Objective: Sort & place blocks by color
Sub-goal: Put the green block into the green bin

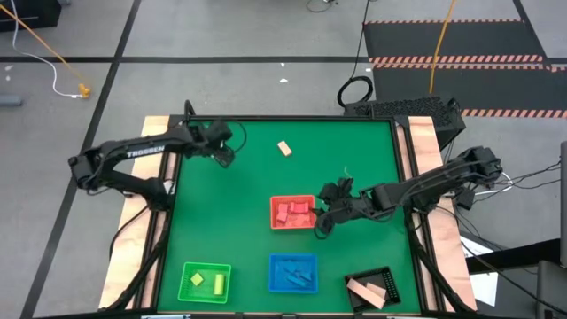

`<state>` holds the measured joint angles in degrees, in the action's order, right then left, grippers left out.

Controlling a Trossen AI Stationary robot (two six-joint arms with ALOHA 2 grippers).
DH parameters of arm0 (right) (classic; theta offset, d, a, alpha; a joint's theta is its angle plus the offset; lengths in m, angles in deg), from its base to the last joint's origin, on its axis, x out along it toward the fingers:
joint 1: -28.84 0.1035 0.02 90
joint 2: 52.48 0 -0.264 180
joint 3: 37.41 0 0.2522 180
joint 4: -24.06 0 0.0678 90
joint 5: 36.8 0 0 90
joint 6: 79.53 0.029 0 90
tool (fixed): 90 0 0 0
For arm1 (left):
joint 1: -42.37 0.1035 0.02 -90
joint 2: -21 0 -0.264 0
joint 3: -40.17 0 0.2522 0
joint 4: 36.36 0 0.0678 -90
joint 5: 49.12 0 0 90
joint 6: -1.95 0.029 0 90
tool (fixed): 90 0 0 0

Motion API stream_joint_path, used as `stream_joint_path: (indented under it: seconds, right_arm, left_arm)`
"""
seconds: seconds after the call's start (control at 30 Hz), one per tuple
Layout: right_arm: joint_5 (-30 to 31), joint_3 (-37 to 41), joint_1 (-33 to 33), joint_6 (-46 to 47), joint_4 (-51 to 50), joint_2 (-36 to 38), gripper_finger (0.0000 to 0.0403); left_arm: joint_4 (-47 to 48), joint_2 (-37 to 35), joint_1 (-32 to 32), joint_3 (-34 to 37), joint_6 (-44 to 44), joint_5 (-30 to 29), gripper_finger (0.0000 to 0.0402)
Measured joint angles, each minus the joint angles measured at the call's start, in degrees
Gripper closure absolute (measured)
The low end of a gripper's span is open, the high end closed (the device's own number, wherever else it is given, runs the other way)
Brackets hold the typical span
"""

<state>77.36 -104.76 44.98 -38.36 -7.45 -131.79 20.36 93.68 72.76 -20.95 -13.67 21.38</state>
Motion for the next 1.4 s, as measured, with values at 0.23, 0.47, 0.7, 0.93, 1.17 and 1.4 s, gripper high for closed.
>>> stream_joint_path:
  seconds: [0.23,0.47,0.7,0.93,1.17,1.4]
  right_arm:
    - [-0.4,4.4,-0.5,1.7,0.8,0.0,0.0172]
    - [-0.4,6.3,-0.5,1.8,3.8,0.0,0.0172]
    - [-0.4,6.3,-0.5,1.7,4.4,0.0,0.0172]
    - [-0.4,6.3,-0.4,1.7,5.1,0.0,0.0172]
    - [-0.3,6.3,-0.5,1.7,6.2,0.0,0.0172]
    - [-0.3,6.3,-2.3,3.6,6.6,0.1,0.0172]
  left_arm:
    - [-3.0,6.8,10.0,0.0,5.0,7.5,0.0179]
    - [-4.9,13.4,11.9,0.0,5.5,11.0,0.0179]
    - [-5.8,18.8,11.9,0.0,5.4,12.7,0.0184]
    - [-6.6,19.8,11.6,-0.2,6.4,14.0,0.0297]
    - [-6.6,17.5,10.3,0.2,7.2,10.9,0.0359]
    - [-4.6,9.5,5.0,0.1,5.1,13.7,0.0357]
